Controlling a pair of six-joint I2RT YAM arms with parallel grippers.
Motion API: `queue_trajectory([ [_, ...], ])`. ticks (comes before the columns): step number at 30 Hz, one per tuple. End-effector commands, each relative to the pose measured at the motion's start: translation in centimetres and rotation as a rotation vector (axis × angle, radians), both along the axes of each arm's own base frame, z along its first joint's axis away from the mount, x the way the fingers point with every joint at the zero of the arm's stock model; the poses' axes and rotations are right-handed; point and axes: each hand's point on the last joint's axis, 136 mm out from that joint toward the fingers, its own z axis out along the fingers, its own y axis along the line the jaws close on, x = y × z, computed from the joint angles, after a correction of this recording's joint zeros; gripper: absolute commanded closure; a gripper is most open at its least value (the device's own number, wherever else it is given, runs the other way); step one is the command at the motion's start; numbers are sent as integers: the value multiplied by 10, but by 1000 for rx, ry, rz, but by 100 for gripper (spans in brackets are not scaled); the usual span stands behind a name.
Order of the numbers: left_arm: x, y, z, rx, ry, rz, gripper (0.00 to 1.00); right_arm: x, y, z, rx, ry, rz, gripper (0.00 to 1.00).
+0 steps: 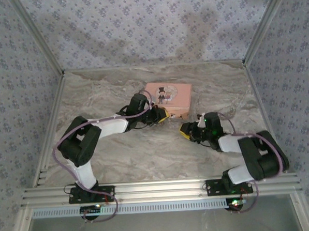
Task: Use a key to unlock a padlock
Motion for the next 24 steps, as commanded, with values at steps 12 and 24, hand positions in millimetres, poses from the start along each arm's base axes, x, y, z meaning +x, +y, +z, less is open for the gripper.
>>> queue_trajectory([
  [12,-2,-8,40,48,-41,-15,100,-18,-10,62,-572,-375,230,65],
  [24,-4,-12,42,73,-15,-24,100,8,43,74,-678,-546,393,56],
])
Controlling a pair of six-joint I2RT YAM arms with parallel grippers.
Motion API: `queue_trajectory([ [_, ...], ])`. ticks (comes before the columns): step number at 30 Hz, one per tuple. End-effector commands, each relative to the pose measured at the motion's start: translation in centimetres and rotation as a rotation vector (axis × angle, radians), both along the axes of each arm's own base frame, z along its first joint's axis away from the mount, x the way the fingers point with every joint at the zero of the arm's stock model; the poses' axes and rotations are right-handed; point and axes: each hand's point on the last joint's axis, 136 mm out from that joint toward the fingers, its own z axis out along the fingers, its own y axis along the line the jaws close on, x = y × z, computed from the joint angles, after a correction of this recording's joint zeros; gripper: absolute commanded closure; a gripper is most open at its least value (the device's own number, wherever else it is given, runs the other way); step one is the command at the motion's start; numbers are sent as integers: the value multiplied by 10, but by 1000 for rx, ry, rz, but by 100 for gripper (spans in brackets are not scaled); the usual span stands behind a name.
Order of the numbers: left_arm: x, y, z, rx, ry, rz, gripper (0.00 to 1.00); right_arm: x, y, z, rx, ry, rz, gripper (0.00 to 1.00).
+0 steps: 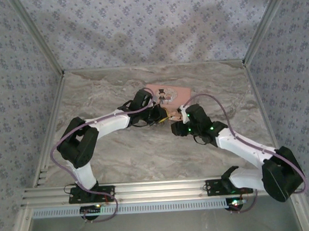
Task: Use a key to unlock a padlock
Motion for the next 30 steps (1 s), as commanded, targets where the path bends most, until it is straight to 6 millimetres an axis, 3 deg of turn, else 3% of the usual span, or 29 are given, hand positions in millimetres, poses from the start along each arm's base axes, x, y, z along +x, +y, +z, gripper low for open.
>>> queue_trajectory([
  [1,2,-11,38,-62,-66,-29,100,13,8,10,-43,-74,30,55],
  [14,1,-15,43,-83,-59,-49,100,36,28,6,-106,-135,69,51],
  [24,0,-16,45,-89,-57,-58,100,43,31,0,-159,-140,83,56],
  [30,-1,-17,46,-94,-58,-66,100,47,32,1,-186,-154,83,65],
])
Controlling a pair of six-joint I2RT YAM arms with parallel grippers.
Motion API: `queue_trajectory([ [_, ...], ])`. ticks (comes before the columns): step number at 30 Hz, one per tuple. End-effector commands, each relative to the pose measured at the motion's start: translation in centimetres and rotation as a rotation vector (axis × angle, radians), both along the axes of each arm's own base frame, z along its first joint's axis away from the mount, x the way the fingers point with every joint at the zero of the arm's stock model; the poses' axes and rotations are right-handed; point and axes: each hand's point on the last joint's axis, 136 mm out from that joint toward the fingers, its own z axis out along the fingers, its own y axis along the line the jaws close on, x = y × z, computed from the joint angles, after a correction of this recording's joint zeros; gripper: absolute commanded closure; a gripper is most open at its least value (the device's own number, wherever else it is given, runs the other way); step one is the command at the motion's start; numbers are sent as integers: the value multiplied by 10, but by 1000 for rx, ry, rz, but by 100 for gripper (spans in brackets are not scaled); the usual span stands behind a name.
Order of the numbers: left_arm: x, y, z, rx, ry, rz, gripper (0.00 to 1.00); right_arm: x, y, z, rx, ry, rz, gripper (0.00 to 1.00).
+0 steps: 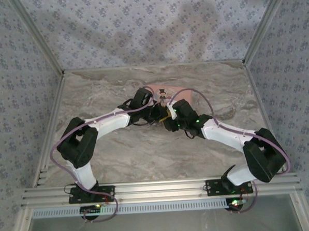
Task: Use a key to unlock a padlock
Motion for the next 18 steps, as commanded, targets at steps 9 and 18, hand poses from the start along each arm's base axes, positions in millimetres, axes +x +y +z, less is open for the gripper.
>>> queue_trajectory([
  [9,-2,-11,35,-70,-67,-54,100,1,9,9,-12,-14,48,100],
  [18,-5,-6,23,-44,-60,-47,92,-11,15,-8,66,55,84,100],
])
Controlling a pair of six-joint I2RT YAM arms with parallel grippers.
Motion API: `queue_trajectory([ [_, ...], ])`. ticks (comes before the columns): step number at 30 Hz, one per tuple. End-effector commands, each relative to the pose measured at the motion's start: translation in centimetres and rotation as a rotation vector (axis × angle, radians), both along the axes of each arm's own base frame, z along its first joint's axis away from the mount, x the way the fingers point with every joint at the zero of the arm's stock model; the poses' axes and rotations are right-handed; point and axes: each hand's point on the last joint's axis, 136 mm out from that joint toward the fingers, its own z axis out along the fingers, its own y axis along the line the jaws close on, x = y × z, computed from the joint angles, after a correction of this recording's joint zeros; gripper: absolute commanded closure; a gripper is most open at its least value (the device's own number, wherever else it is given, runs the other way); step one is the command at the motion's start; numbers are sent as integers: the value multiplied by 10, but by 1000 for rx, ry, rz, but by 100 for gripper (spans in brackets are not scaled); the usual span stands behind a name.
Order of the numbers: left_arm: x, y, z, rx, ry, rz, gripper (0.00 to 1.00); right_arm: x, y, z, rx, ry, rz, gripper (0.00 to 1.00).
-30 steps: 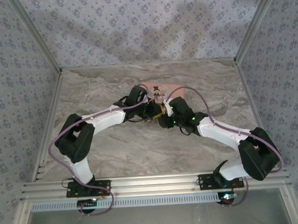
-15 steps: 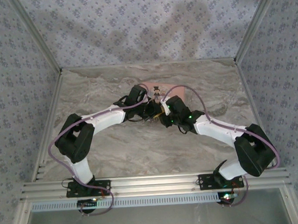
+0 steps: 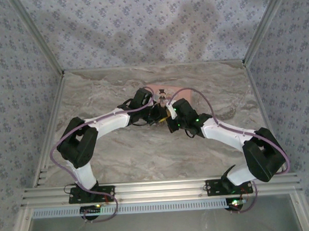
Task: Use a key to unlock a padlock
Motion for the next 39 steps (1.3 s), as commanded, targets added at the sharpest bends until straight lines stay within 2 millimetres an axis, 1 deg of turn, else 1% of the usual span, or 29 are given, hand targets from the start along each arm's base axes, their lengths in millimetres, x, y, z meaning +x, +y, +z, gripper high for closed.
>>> queue_trajectory([
  [1,-2,-7,25,-54,-71,-39,84,-11,14,-9,83,57,52,100],
  [2,-3,-4,20,-37,-67,-33,73,-11,14,-12,90,63,45,100],
  [3,-4,-2,17,-24,-64,-27,65,-12,13,-18,90,76,44,100],
  [5,-6,4,7,5,-50,-16,57,-14,10,-33,75,100,30,100],
  [6,-8,6,1,18,-38,-14,55,-16,10,-43,73,117,28,100],
  [9,-13,14,-13,49,-13,2,55,-23,8,-65,69,164,24,100],
  [14,-17,32,-33,106,32,39,55,-31,11,-83,68,236,43,100],
  [17,-18,37,-36,119,33,50,56,-32,10,-83,71,234,43,100],
  [21,-15,45,-34,144,13,72,56,-29,8,-76,72,218,36,100],
  [25,-9,54,-28,156,-19,102,55,-30,5,-78,57,218,46,100],
  [28,-4,60,-27,161,-14,122,56,-37,10,-81,56,249,103,99],
  [29,-3,60,-27,157,-16,123,57,-37,10,-82,37,248,105,99],
  [32,-1,51,-28,123,-20,103,67,-35,12,-78,53,235,107,100],
  [34,0,46,-32,101,-2,95,67,-33,15,-72,64,224,106,100],
  [39,0,24,-39,27,20,62,61,-30,18,-64,65,193,95,100],
])
